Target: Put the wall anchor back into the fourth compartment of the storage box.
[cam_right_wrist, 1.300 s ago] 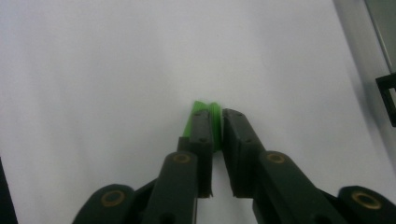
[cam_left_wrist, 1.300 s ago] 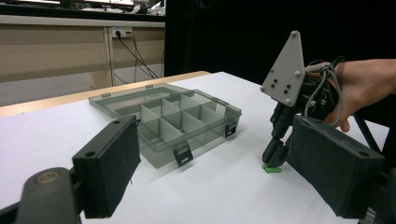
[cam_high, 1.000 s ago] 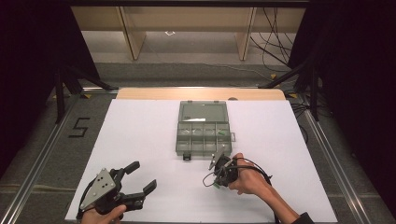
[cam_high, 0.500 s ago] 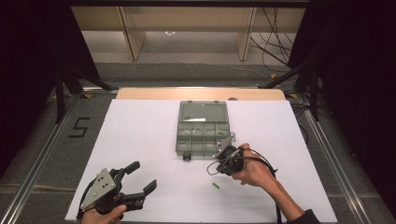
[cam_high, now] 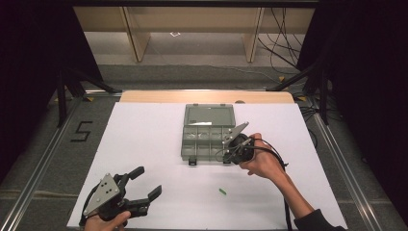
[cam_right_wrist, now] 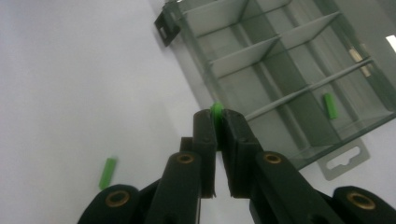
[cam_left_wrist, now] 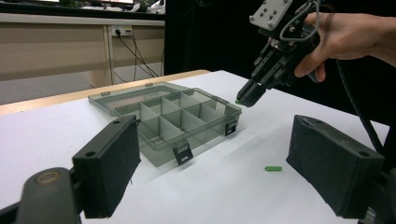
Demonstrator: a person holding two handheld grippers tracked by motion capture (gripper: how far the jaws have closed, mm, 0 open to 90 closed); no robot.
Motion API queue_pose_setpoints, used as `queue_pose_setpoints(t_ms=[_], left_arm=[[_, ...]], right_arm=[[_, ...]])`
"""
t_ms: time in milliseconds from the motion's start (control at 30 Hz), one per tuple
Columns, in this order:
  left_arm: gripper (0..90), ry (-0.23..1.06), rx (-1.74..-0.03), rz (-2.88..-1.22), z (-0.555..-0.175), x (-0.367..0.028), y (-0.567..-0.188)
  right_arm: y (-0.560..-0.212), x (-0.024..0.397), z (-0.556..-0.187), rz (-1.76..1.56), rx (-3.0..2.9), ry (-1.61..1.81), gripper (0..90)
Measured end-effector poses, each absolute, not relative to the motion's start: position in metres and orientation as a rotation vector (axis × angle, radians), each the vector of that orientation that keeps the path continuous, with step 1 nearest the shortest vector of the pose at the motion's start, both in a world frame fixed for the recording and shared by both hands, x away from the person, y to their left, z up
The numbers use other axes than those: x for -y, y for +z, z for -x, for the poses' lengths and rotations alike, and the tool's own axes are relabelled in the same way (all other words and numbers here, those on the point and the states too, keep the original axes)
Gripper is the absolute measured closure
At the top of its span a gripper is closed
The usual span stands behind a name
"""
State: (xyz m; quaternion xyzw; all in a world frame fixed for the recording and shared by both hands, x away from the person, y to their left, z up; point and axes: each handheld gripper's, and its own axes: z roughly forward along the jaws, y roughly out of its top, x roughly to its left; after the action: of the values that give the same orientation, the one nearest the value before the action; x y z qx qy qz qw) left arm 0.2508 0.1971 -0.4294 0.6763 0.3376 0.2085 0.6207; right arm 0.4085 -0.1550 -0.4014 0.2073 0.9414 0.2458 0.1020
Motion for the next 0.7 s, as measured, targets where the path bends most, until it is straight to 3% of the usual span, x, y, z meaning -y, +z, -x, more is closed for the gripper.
queue_pose_setpoints(t_ms=[700], left_arm=[[16.1, 0.473, -0.781, -1.552, -0.251, -0.197, -0.430]], right_arm=[[-0.401, 0.173, -0.449, -0.755, -2.646, 0.762, 84.5]])
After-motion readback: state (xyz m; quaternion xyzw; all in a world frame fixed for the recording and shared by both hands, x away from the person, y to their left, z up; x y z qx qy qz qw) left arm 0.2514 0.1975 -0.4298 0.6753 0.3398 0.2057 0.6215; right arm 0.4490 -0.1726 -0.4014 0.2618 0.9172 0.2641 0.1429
